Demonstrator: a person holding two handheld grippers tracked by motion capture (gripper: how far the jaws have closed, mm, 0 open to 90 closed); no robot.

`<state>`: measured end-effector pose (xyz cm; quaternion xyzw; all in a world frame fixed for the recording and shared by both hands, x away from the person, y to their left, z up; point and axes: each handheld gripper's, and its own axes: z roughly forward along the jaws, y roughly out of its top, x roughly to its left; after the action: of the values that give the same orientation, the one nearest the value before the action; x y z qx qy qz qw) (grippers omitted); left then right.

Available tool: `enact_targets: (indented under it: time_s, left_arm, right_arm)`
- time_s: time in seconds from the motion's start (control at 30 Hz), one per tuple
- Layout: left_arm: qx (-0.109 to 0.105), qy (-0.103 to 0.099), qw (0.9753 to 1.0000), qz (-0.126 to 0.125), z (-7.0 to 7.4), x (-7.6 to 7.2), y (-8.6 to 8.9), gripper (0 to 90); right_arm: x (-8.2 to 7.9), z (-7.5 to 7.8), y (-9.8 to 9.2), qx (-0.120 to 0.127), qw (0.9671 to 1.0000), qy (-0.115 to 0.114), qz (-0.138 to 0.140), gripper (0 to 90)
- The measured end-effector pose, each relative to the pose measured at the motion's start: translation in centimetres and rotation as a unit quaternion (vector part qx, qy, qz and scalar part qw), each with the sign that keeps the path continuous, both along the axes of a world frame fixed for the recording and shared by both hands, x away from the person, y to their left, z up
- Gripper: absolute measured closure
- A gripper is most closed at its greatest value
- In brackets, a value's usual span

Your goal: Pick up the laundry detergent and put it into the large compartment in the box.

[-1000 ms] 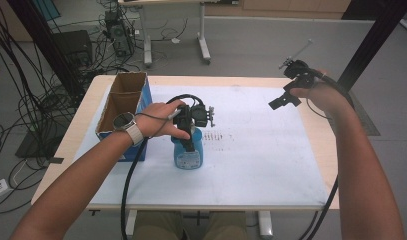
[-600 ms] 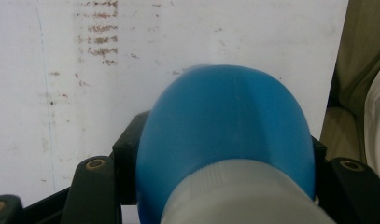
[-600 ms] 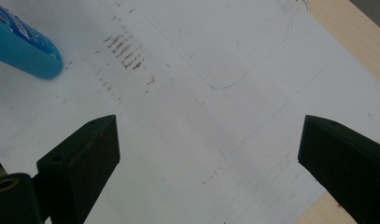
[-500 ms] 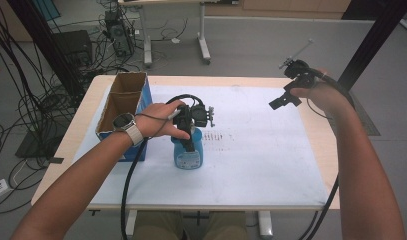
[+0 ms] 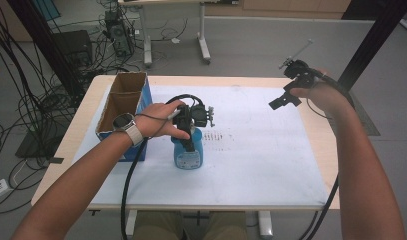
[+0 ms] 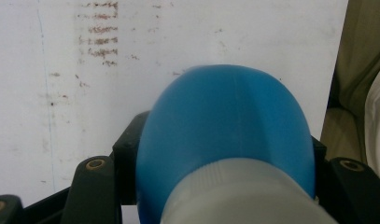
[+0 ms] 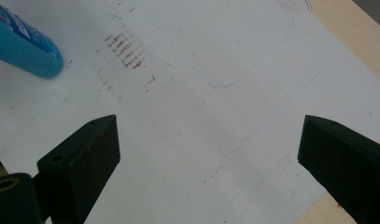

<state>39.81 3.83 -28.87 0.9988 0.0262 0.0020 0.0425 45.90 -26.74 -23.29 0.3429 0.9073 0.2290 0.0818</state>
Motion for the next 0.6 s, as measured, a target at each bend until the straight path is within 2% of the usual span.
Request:
enact_targets:
  time_s: [0.6]
  left_arm:
    - [0.002,0.000,1.0000,-0.001,0.01,0.03,-0.02,39.0]
  right_arm:
    - [0.02,0.01,0.08,-0.001,1.0000,0.001,0.001,5.7]
